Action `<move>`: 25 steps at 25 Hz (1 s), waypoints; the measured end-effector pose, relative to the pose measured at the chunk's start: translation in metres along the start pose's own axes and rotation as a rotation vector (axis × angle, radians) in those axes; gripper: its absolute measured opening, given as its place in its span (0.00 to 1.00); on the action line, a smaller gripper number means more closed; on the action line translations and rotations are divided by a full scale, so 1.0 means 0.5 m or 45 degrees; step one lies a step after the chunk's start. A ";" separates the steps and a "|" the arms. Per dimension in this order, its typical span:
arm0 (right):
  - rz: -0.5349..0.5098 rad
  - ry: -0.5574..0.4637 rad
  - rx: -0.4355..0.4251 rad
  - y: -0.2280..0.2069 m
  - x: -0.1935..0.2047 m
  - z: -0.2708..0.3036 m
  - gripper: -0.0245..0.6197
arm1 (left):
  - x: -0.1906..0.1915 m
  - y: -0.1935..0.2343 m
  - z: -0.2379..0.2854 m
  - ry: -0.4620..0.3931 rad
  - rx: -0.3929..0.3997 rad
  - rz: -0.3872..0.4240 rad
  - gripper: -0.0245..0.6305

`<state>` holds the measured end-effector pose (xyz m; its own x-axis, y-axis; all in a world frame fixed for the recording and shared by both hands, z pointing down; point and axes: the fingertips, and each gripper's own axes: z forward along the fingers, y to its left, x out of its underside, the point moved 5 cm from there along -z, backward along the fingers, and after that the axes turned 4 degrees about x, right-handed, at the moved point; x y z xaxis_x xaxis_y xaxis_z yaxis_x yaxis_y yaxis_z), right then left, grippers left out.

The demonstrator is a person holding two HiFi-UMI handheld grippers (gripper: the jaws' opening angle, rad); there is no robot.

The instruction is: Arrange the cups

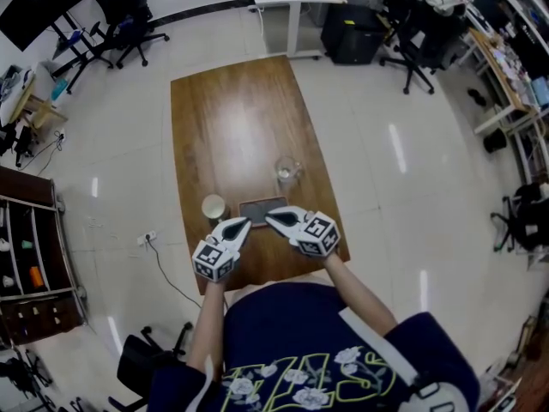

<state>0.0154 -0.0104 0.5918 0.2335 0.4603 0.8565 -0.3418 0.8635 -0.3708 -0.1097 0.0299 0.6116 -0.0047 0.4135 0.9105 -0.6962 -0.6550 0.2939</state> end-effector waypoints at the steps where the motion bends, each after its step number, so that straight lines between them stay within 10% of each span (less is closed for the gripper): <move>1: -0.007 0.012 0.002 0.001 0.006 0.000 0.03 | 0.001 0.026 -0.008 0.025 -0.084 -0.020 0.04; 2: -0.019 0.016 0.004 0.001 0.013 0.000 0.03 | 0.010 0.058 -0.017 0.066 -0.172 -0.043 0.05; 5: -0.039 -0.001 0.011 0.008 0.020 0.002 0.03 | 0.064 0.164 -0.038 0.241 -0.404 -0.090 0.70; 8: -0.042 -0.005 0.021 0.007 0.038 0.000 0.03 | 0.114 0.241 -0.048 0.404 -0.544 -0.119 0.81; 15: -0.020 0.034 0.047 0.010 0.059 -0.026 0.03 | 0.232 0.338 -0.026 0.704 -0.621 -0.212 0.82; 25: 0.058 0.052 0.112 0.001 0.079 -0.072 0.03 | 0.188 0.299 -0.007 0.666 -0.589 -0.171 0.71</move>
<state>0.0572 0.0155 0.6126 0.2523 0.5082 0.8235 -0.4309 0.8210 -0.3746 -0.2167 -0.0272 0.7402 -0.1605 0.7971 0.5821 -0.9478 -0.2891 0.1346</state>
